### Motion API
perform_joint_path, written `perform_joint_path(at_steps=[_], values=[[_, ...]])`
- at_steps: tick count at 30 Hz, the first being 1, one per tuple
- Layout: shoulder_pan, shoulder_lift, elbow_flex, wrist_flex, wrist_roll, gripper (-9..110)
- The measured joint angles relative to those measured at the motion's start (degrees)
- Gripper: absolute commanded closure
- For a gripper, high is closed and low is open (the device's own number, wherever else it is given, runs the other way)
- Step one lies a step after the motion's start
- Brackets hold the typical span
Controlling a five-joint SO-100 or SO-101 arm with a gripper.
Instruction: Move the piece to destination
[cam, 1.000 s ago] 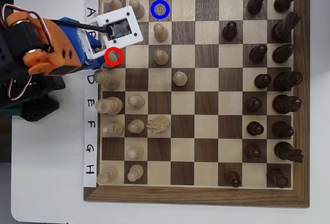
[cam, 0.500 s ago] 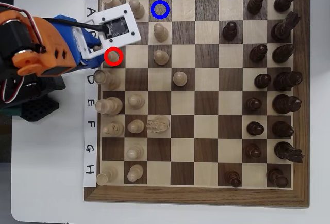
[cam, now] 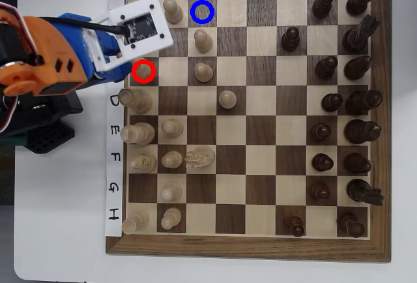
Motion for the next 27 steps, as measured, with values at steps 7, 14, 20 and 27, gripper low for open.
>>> perform_joint_path(at_steps=[7,14,20,27], values=[[0.00,-2.02,-4.13,0.70,0.00,101],[-0.09,-4.75,-8.44,1.67,0.00,101],[-0.18,-7.65,-11.87,1.76,0.00,101],[-1.32,-11.25,-15.56,1.76,0.00,101]])
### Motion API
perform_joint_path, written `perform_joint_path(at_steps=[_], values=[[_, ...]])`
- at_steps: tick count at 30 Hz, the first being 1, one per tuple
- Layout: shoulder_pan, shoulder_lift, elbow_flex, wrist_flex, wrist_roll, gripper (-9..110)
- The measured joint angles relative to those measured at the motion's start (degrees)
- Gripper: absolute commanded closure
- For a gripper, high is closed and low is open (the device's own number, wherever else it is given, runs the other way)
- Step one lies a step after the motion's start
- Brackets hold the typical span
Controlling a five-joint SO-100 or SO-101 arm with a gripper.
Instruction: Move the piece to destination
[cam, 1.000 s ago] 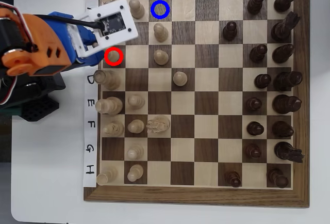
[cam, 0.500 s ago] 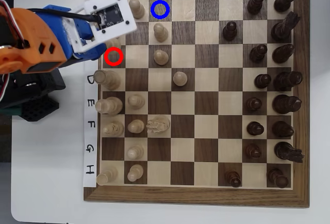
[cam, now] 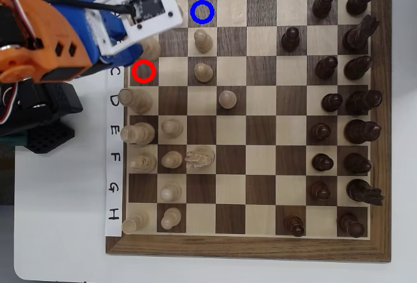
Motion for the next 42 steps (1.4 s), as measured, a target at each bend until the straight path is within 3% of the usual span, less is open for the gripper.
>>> perform_joint_path(at_steps=[42], values=[[-7.29,-30.06,-26.19,-2.29,0.00,101]])
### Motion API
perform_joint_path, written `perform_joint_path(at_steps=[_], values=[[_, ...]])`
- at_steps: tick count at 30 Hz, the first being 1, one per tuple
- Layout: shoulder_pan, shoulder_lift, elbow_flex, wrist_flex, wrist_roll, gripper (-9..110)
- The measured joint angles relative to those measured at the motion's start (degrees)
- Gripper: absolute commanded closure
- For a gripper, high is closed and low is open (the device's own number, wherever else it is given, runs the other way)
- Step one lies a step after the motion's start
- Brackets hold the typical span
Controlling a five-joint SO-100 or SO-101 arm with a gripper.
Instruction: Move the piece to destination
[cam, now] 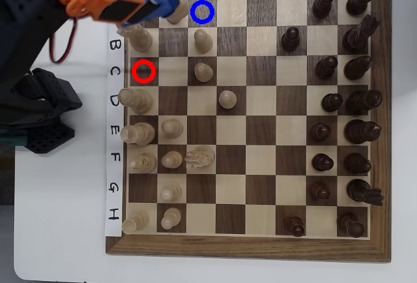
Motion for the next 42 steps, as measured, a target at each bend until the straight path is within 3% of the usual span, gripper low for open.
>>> perform_joint_path(at_steps=[30,42], values=[[0.88,-13.80,-5.89,-8.09,0.00,101],[1.23,-13.80,3.87,-14.59,0.00,101]])
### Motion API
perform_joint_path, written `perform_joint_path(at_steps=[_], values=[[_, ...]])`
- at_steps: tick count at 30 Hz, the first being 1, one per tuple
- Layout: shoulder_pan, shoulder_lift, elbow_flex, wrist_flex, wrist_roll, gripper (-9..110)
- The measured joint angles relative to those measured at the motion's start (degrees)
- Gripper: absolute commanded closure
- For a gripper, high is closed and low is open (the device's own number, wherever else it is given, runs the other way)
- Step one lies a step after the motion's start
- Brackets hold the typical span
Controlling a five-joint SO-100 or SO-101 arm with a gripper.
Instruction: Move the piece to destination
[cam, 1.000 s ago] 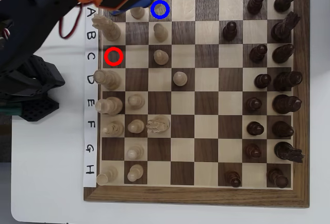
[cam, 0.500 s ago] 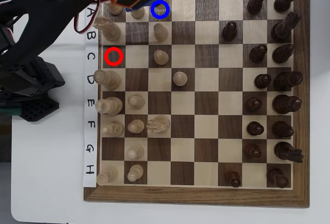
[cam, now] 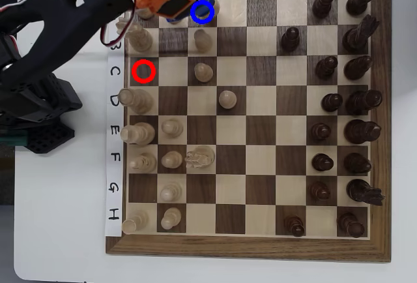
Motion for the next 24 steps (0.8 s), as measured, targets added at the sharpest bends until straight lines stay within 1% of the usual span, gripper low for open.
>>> perform_joint_path(at_steps=[9,24], values=[[0.00,0.00,6.50,-3.16,0.00,101],[-0.44,0.00,7.12,-4.31,0.00,101]])
